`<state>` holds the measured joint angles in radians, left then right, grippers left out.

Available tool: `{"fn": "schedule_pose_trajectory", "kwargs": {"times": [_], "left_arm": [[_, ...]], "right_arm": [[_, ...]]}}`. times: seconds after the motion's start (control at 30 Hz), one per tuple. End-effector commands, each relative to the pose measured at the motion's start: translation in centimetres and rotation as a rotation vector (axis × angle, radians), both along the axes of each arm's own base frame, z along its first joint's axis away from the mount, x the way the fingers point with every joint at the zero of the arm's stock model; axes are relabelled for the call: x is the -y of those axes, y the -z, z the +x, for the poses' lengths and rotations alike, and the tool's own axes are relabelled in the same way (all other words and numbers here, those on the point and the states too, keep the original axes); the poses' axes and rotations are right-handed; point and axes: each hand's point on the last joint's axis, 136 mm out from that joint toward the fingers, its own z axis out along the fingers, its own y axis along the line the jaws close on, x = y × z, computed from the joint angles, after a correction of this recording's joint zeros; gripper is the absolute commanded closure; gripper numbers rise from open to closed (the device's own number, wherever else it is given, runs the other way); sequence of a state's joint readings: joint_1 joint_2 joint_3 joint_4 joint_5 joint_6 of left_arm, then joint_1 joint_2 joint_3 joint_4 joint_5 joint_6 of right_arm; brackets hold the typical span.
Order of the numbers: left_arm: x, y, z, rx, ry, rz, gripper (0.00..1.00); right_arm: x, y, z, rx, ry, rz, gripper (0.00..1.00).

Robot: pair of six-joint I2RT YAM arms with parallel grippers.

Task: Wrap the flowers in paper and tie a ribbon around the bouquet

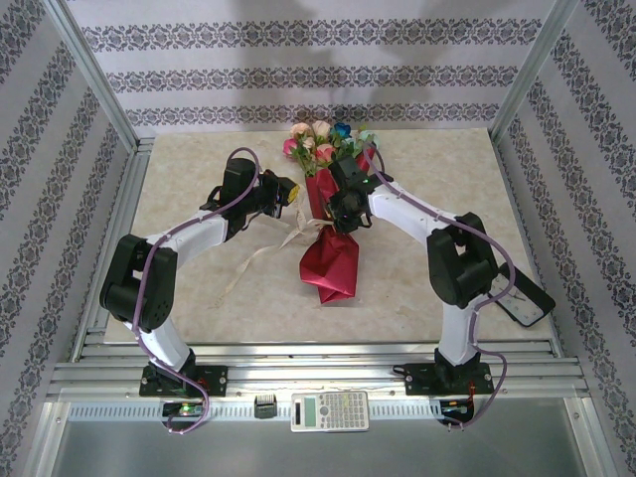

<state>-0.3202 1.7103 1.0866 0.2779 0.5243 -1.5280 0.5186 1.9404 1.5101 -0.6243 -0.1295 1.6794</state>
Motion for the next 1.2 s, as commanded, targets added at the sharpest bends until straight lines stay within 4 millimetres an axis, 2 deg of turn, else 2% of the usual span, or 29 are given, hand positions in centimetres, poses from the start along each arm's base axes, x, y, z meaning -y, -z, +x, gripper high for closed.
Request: {"fn": "schedule_pose_trajectory", "kwargs": {"times": [0.0,0.23,0.37,0.47,0.77,0.97,1.0,1.07,1.1,1.17], "left_arm": [[0.2,-2.3,0.8,0.058,0.006,-0.041,1.0],[0.2,-2.9,0.7,0.068,0.006,-0.054,1.0],[0.2,-3.3,0.5,0.072,0.007,-0.055,1.0],[0.2,-3.2,0.4,0.069,0.007,-0.057,1.0],[0.3,-2.9,0.6,0.064,0.002,-0.075,1.0],[0.4,-2.9,1.1,0.068,0.001,-0.072,1.0],[0.4,-2.8,1.1,0.067,0.0,-0.068,1.0],[0.4,-2.8,1.2,0.067,-0.001,-0.066,1.0],[0.4,-2.7,1.2,0.066,-0.002,-0.068,1.0],[0.5,-2.6,1.2,0.065,0.0,-0.069,1.0]], "right_arm": [[0.1,1.6,-0.3,-0.054,0.044,0.017,0.68],[0.6,2.5,-0.3,-0.073,0.061,0.005,0.71],[1.0,1.9,0.1,-0.046,0.064,-0.007,0.84],[1.3,1.2,0.3,-0.03,0.065,-0.015,1.0],[2.4,-2.6,1.5,0.082,0.044,-0.044,1.0],[2.1,-2.6,1.0,0.062,0.027,-0.019,1.0],[1.7,-2.3,0.5,0.043,0.034,-0.004,0.95],[0.8,-2.0,-0.1,0.021,0.05,0.028,0.77],[0.3,-1.7,-0.4,0.008,0.06,0.044,0.72],[-0.7,-1.3,-0.3,0.0,0.078,0.08,0.69]]}}
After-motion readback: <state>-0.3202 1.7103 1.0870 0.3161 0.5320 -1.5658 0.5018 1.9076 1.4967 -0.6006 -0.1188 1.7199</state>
